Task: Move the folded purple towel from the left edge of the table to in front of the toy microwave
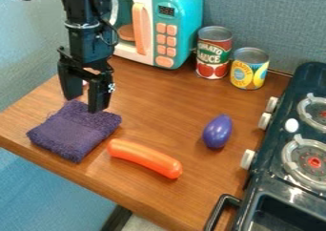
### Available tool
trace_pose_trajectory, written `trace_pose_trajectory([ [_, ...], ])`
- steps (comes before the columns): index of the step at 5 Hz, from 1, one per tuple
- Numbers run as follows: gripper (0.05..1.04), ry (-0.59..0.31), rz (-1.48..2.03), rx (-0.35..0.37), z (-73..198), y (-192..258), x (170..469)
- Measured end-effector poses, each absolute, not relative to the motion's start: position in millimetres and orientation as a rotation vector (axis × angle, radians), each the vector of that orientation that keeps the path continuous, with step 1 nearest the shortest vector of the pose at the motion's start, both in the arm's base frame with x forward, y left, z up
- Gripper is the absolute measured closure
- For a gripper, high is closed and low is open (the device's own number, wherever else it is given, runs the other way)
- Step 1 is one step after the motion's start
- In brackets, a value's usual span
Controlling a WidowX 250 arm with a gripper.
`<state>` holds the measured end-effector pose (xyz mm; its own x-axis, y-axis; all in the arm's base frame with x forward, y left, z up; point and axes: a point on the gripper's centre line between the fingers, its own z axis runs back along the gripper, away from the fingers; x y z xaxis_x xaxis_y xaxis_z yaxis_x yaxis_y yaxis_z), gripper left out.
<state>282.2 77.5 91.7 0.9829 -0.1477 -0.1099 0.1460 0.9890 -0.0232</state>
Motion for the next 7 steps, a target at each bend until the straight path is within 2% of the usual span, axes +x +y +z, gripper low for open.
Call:
trace_pose_trajectory([
  [2, 0.083, 0.17, -0.096, -0.013, 73.3, 85.1, 281.4],
  [3, 0.083, 0.229, 0.012, 0.034, 64.9, 102.8, 284.3],
  [4, 0.083, 0.376, 0.117, 0.104, 32.7, 108.2, 288.5],
  [5, 0.083, 0.45, 0.114, 0.106, 23.5, 106.2, 291.4],
  [7, 0.083, 0.485, 0.1, 0.103, 20.2, 107.4, 292.8],
])
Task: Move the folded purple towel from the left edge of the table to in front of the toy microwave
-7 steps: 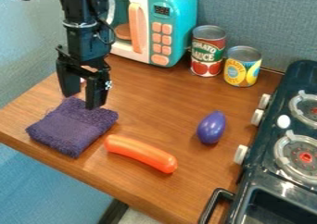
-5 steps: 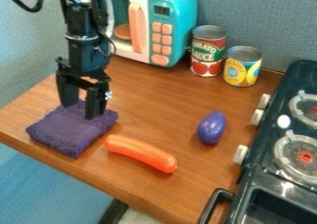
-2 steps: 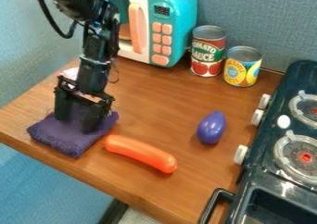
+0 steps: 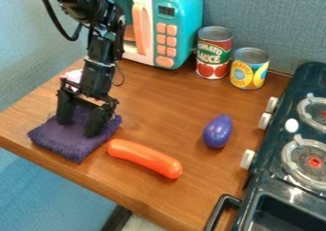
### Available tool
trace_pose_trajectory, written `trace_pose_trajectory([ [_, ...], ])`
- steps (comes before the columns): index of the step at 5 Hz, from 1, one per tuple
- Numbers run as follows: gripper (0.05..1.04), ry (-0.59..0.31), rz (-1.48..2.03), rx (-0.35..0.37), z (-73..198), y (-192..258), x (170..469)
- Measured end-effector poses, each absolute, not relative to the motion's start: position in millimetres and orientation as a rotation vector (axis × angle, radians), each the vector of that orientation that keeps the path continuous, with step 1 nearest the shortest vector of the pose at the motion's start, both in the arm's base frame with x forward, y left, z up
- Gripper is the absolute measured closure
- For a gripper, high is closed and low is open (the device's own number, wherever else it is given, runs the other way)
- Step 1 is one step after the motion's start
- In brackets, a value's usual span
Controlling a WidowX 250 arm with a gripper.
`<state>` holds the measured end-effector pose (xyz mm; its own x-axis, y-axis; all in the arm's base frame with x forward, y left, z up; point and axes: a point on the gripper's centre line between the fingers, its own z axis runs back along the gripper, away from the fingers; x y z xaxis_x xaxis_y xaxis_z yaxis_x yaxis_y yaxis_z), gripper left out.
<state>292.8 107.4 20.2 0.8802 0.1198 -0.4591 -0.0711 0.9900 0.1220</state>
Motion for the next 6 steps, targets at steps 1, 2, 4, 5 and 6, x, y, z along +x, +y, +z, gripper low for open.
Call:
trace_pose_trajectory([
  [1, 0.083, 0.405, 0.003, 0.042, 19.9, 101.0, 303.1],
  [2, 0.083, 0.194, -0.111, -0.053, 23.2, 88.1, 335.0],
  [4, 0.083, -0.024, -0.226, -0.173, 29.3, 72.2, 385.9],
  [5, 0.083, -0.054, -0.177, -0.197, 29.8, 72.4, 405.6],
  [6, 0.083, -0.116, -0.045, -0.259, 32.2, 76.4, 415.2],
])
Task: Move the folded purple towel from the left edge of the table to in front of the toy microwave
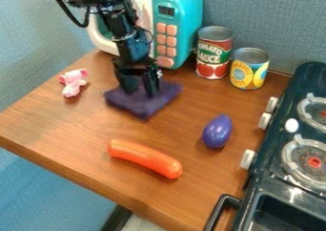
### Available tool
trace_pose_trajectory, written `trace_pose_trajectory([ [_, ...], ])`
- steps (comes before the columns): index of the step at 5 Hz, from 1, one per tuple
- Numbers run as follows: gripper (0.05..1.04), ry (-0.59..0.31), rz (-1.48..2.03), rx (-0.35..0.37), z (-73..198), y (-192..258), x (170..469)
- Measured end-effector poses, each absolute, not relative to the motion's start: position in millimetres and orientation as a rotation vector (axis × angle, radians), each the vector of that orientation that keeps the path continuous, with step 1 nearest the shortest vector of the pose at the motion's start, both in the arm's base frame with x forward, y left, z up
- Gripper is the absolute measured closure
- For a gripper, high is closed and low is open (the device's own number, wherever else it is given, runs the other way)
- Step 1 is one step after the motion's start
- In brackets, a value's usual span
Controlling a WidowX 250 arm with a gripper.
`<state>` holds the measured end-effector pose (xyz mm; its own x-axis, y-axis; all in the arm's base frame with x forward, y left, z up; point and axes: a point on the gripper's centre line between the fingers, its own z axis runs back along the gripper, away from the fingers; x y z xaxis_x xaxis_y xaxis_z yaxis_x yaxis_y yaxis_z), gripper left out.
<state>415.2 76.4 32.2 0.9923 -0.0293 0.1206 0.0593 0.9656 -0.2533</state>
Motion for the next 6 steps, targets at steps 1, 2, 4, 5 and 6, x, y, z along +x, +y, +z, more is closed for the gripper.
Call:
trace_pose_trajectory([
  [1, 0.083, -0.138, 0.027, -0.286, 33.4, 80.9, 415.4],
  [2, 0.083, -0.126, 0.064, -0.263, 39.2, 83.6, 402.3],
  [4, 0.083, -0.199, 0.024, -0.27, 70.9, 78.3, 389.0],
  [5, 0.083, -0.187, -0.01, -0.228, 88.0, 79.7, 376.8],
  [6, 0.083, -0.026, -0.075, -0.069, 94.4, 57.9, 339.5],
])
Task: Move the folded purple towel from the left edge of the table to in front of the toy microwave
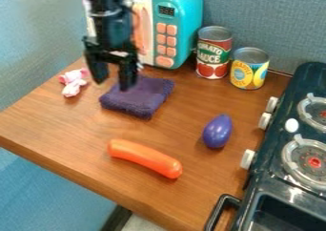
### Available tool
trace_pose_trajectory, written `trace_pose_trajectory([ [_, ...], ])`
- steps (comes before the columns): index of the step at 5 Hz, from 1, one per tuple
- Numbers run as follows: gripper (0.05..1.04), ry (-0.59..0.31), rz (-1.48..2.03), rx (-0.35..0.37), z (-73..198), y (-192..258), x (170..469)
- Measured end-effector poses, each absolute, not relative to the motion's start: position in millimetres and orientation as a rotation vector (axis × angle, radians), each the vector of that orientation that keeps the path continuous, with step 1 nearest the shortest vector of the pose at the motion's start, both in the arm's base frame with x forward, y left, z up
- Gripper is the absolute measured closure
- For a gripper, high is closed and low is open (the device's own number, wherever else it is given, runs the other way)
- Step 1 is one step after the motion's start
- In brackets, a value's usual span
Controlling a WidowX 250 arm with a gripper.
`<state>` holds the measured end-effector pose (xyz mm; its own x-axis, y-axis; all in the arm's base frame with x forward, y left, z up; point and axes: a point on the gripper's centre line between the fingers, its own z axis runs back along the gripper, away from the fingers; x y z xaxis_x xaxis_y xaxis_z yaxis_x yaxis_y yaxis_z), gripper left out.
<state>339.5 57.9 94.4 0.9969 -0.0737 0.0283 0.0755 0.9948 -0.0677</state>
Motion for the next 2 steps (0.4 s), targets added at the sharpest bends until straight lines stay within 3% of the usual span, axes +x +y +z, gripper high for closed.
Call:
trace_pose_trajectory([
  [1, 0.083, 0.048, -0.15, 0.014, 97.2, 22.5, 306.0],
  [2, 0.083, 0.069, -0.181, -0.005, 94.7, 8.4, 285.8],
])
